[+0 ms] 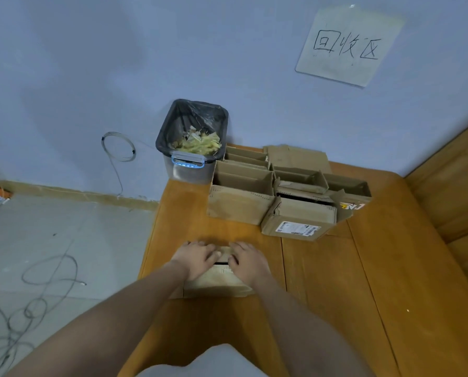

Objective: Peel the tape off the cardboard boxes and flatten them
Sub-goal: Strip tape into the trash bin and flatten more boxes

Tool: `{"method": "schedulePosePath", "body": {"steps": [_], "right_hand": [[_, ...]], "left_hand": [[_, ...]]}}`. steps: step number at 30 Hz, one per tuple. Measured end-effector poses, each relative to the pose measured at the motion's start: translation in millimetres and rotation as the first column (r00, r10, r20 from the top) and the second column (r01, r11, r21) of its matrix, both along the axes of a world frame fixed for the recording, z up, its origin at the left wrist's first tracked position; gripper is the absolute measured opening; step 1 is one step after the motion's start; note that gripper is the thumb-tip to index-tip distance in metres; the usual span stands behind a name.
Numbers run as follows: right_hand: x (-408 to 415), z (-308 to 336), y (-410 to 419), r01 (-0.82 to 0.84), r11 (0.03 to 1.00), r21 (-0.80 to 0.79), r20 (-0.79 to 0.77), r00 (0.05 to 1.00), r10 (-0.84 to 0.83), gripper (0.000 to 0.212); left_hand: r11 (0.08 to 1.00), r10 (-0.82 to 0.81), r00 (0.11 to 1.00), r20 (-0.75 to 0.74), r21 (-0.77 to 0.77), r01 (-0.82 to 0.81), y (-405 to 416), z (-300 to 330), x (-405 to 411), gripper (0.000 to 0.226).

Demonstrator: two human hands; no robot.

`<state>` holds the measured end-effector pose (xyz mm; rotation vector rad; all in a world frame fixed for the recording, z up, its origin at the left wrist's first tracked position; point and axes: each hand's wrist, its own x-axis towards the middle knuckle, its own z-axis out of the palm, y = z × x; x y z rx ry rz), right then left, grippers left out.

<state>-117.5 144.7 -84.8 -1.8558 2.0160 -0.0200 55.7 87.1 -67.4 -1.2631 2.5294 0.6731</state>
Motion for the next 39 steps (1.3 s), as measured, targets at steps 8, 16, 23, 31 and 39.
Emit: {"method": "schedulePosePath", "body": {"steps": [8, 16, 23, 31, 39], "right_hand": [[-5, -3, 21, -0.02, 0.999, -0.037, 0.059, 0.998, 0.022, 0.053], [-2, -5, 55, -0.129, 0.98, -0.154, 0.045, 0.99, 0.137, 0.056], [9, -23, 86, -0.139, 0.983, -0.116, -0.073, 0.989, 0.131, 0.063], [7, -17, 77, -0.167, 0.981, -0.103, -0.183, 0.972, 0.146, 0.067], [9, 0, 31, -0.116, 0.981, -0.154, -0.206, 0.975, 0.083, 0.068]], "left_hand": [[0.985, -0.006, 0.998, 0.055, 0.175, -0.003, -1, 7, 3, 0.074], [0.973, -0.126, 0.984, 0.123, 0.21, 0.099, 6, 1, 4, 0.113], [0.986, -0.164, 0.963, 0.212, 0.054, 0.156, 21, -14, -1, 0.137], [0.982, -0.162, 0.972, 0.17, -0.073, 0.176, 25, -20, 1, 0.137], [0.929, -0.201, 0.968, 0.152, -0.282, 0.238, 26, -11, -1, 0.137]]}}
